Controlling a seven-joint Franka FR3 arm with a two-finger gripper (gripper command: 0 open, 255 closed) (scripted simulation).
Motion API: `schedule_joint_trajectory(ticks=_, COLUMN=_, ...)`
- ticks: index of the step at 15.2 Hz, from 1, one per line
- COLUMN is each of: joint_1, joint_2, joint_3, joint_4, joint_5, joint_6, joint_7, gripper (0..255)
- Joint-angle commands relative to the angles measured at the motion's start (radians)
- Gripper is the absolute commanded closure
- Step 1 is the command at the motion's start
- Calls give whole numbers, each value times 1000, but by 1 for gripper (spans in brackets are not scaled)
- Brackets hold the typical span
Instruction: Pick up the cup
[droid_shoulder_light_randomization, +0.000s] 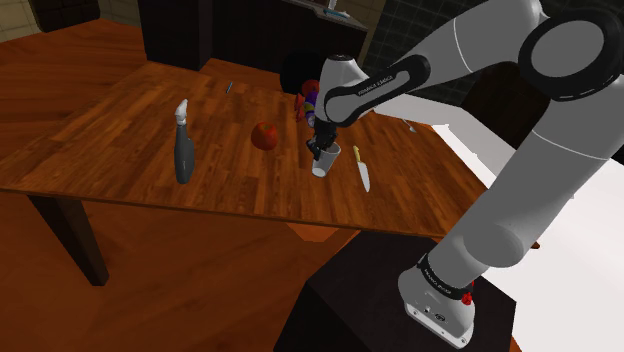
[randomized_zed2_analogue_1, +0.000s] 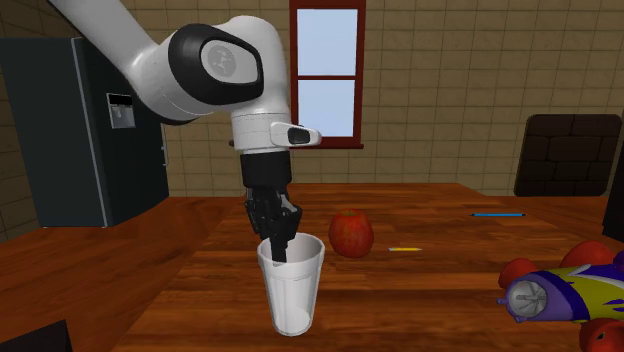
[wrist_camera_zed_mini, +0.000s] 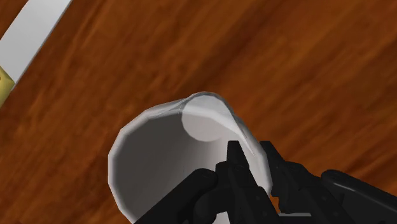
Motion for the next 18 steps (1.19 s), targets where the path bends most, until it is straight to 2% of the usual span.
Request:
schedule_joint_trajectory(ticks=1, joint_1=0, joint_2=0, joint_3=0, joint_4=0, joint_5=0, joint_6=1, joint_7=0, gripper=255)
schedule_joint_trajectory(ticks=7, joint_1=0, joint_2=0, joint_3=0, joint_4=0, joint_5=0, joint_6=0, joint_7=0, gripper=255)
schedule_joint_trajectory(ticks=18, joint_1=2, joint_2=-93, joint_3=4, joint_4=51, joint_5=20, joint_6=-142, joint_7=-27, gripper=255)
